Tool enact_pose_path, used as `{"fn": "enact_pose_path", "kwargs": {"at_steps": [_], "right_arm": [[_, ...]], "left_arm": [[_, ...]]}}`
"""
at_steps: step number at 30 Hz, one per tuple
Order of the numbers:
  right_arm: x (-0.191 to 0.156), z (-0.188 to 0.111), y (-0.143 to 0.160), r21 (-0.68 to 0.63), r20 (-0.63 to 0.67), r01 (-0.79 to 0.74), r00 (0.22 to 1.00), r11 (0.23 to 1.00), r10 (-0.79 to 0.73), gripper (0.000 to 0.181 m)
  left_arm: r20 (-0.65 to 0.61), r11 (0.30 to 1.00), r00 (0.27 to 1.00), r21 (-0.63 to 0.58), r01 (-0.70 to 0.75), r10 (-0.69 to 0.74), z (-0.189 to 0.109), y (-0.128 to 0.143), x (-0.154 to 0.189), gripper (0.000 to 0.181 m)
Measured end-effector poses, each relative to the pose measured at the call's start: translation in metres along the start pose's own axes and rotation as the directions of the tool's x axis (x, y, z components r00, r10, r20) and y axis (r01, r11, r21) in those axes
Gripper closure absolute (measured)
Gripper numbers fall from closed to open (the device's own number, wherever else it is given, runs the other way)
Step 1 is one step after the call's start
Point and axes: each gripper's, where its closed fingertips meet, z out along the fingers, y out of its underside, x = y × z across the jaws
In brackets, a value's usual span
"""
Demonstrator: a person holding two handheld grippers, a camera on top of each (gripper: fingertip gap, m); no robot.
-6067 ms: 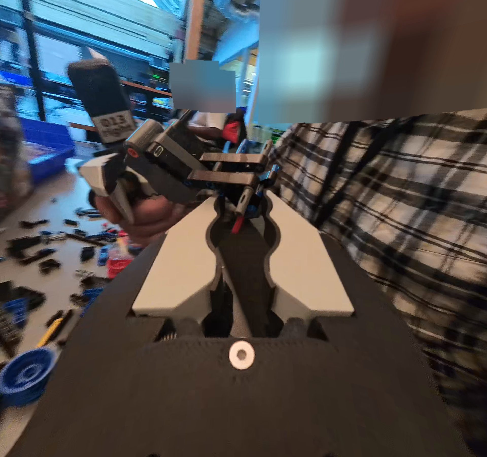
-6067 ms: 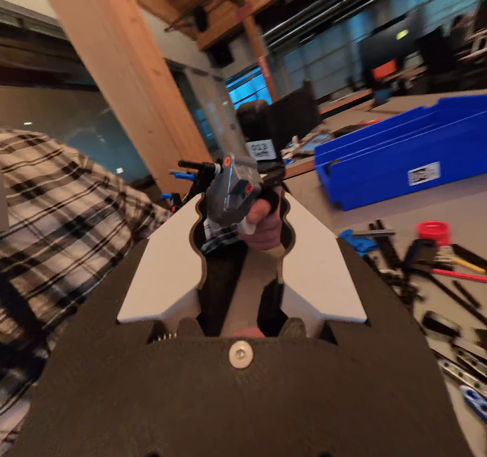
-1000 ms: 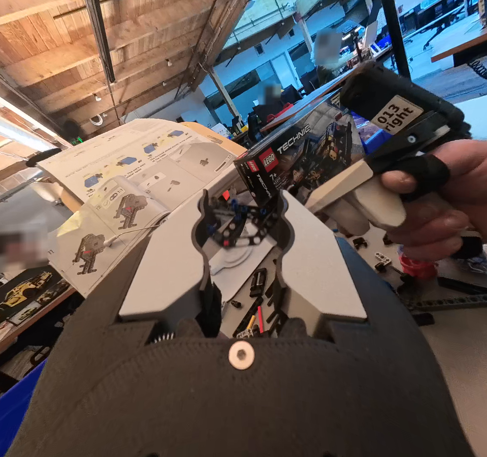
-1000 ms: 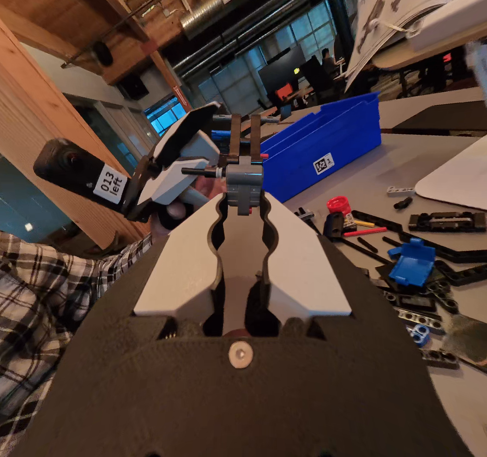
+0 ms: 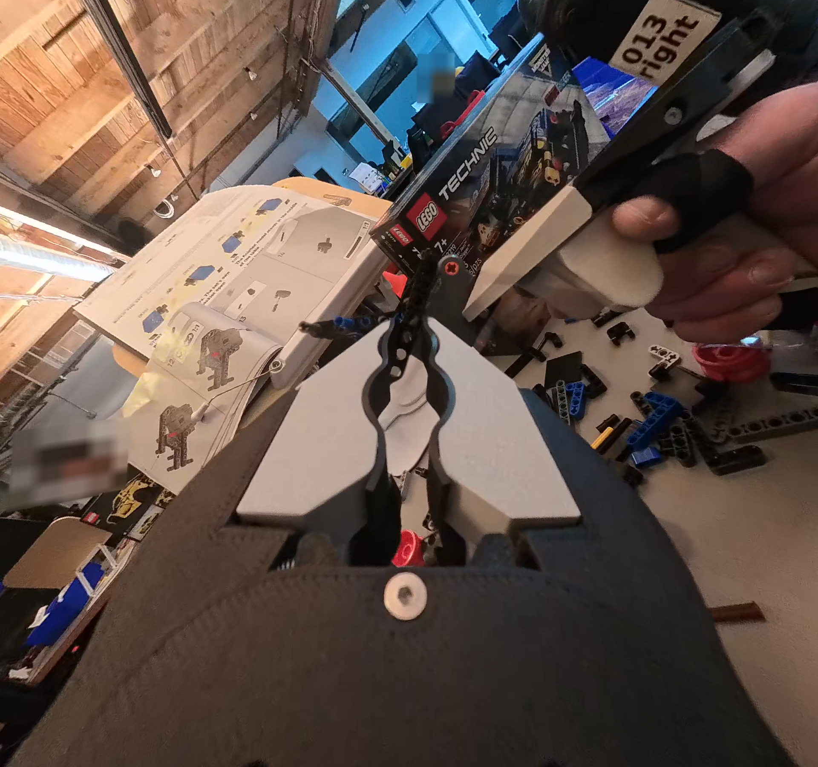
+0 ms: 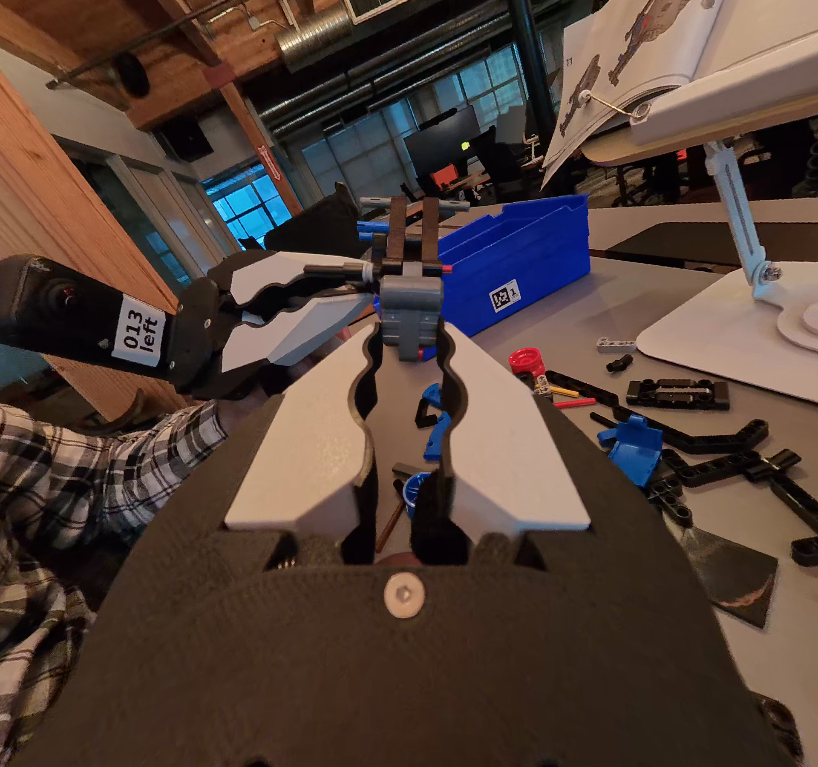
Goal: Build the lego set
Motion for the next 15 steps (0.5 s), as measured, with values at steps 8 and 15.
{"fn": "enact_pose_path", "kwargs": {"at_steps": [8, 15], "right_arm": [[-0.0007, -0.0003, -0.0017, 0.002, -0.026, 0.064, 0.998, 0.998, -0.064, 0.158], [-0.0015, 0.0001, -0.0027, 0.002, -0.041, 0.098, 0.994, 0.995, -0.098, 0.159]], "left_arm": [[0.002, 1.0, 1.0, 0.007, 0.019, -0.019, -0.0005, -0.0011, -0.0006, 0.174], [0.007, 0.999, 0.999, 0.017, 0.048, -0.048, -0.0007, -0.0024, -0.0022, 0.174]]}}
